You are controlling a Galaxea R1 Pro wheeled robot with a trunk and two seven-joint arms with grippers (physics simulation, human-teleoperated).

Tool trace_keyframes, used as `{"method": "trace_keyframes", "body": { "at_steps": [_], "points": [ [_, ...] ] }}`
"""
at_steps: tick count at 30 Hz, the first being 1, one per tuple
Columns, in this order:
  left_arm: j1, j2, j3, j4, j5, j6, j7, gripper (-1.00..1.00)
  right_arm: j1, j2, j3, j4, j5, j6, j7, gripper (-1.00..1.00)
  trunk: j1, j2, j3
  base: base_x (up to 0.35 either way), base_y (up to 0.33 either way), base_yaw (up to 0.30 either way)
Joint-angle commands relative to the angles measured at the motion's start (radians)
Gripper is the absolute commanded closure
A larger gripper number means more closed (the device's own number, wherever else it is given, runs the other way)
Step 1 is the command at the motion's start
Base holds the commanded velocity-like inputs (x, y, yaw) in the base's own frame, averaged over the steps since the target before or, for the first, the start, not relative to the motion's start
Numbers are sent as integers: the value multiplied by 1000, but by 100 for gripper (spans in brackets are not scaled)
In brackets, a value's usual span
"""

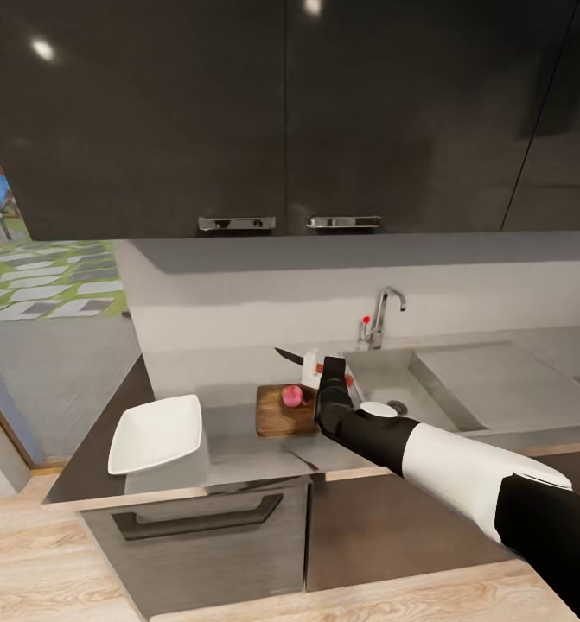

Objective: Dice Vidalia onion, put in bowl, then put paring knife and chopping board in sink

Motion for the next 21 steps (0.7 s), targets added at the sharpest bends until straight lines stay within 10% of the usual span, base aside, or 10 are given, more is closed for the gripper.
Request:
{"method": "trace_keyframes", "body": {
  "at_steps": [1, 21],
  "points": [
    [-2, 0, -3, 5, 6, -8, 1, -100, -2, -1, 6, -2, -2, 5, -4, 100, 1, -2, -2, 13, -3, 0],
    [-2, 0, -3, 5, 6, -7, 1, -100, 63, 21, 7, 0, -2, -2, 14, 100, 1, -2, -2, 1, 0, 0]
  ]
}}
